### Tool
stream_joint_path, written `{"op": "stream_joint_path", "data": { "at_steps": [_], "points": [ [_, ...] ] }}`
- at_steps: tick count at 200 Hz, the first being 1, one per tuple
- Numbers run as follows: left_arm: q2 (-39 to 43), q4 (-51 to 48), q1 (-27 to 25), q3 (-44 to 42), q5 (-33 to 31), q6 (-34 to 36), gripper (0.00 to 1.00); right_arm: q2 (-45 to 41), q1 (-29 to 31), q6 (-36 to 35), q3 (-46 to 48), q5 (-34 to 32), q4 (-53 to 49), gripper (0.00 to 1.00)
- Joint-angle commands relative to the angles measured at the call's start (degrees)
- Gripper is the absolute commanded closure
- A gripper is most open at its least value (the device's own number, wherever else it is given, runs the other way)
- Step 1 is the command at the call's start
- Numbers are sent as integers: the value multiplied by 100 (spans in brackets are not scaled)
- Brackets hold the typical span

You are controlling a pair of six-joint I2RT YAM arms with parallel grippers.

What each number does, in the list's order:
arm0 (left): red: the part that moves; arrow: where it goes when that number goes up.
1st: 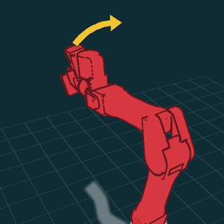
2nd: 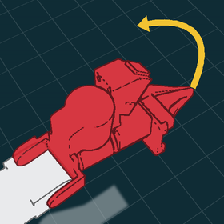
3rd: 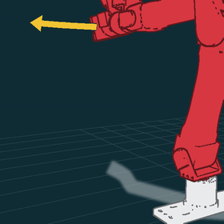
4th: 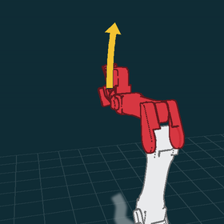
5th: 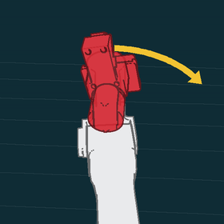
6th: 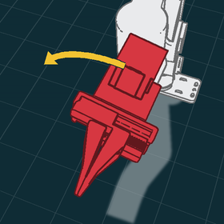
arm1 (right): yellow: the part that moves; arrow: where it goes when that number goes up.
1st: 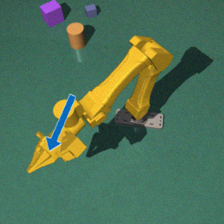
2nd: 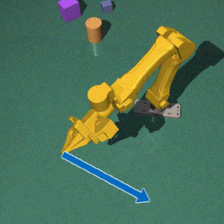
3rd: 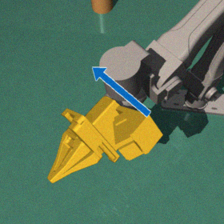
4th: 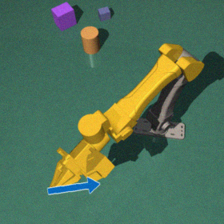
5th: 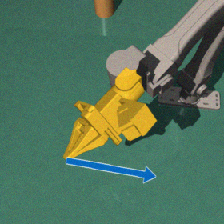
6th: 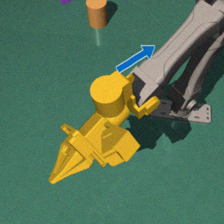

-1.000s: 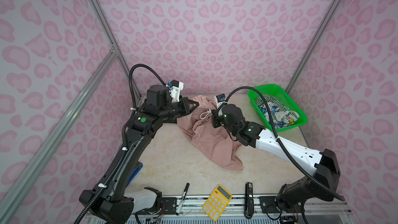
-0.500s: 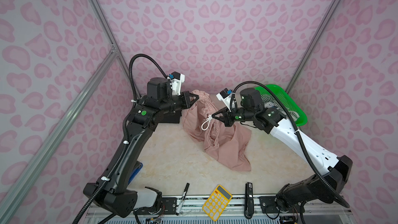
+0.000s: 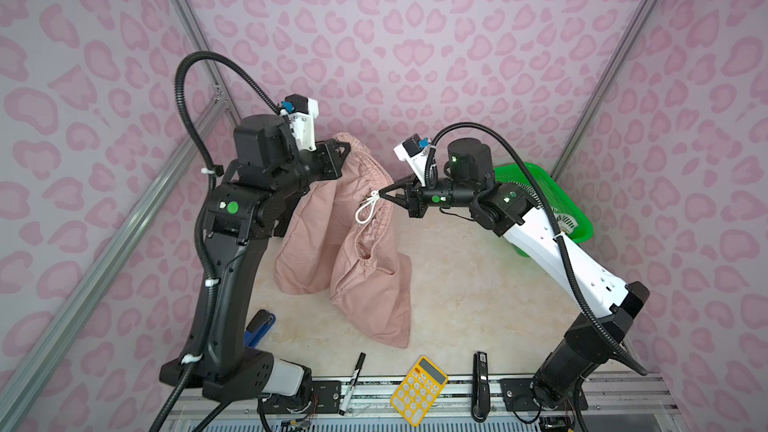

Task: Fold and stack the mixed laundry pile

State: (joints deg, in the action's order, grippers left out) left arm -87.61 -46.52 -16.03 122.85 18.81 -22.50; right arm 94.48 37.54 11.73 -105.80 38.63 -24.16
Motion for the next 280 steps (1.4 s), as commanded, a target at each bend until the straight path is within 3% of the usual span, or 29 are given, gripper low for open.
{"op": "stream_joint_path", "data": {
  "at_steps": [1, 19, 30, 40, 45, 57, 79, 99, 117, 141, 160, 189, 210, 242, 280],
  "points": [
    [-690, 488, -65, 243, 451, 19, 97, -336, -686, 776, 1048, 687, 807, 100],
    [-1520, 525, -284, 414, 815, 179, 93, -572, -1398, 900, 2120, 1043, 1087, 100],
    [-2044, 370, -408, 581, 792, 275, 82, -632, -1762, 746, 2694, 834, 926, 100],
    [-2374, 246, -503, 639, 552, 358, 65, -609, -2020, 451, 3007, 642, 616, 100],
    [-2470, 229, -542, 614, 443, 413, 56, -566, -2105, 298, 3094, 392, 364, 100],
    [-2591, 229, -589, 479, 142, 466, 43, -417, -2261, 21, 3203, -360, -225, 100],
    [-2374, 345, -552, 14, -289, 488, 29, -14, -2323, -266, 3015, -1857, -1293, 81],
    [-1920, 227, -483, -462, -676, 560, 28, 104, -2227, -327, 2723, -2454, -2026, 61],
    [-1210, 184, -431, -1413, -917, 598, 28, -242, -1976, -265, 2722, -3017, -2284, 52],
    [6, 604, -410, -3351, -950, 467, 28, -852, -1867, -24, 3067, -3179, -2441, 45],
    [768, 778, -414, -4678, -895, 261, 28, -1328, -1774, 51, 3561, -3087, -2494, 44],
    [1544, 945, -410, -6064, -909, -31, 28, -1766, -1365, 110, 4622, -1992, -1876, 44],
    [1805, 908, -409, -6495, -1049, -206, 30, -1671, -1209, 601, 5193, -1755, -1394, 46],
    [2055, 961, -414, -6966, -1157, -504, 31, -1424, -1095, 1230, 5690, -1980, -791, 51],
    [2154, 914, -410, -7275, -1184, -540, 32, -1144, -927, 1315, 5859, -1851, -61, 51]
  ]
}}
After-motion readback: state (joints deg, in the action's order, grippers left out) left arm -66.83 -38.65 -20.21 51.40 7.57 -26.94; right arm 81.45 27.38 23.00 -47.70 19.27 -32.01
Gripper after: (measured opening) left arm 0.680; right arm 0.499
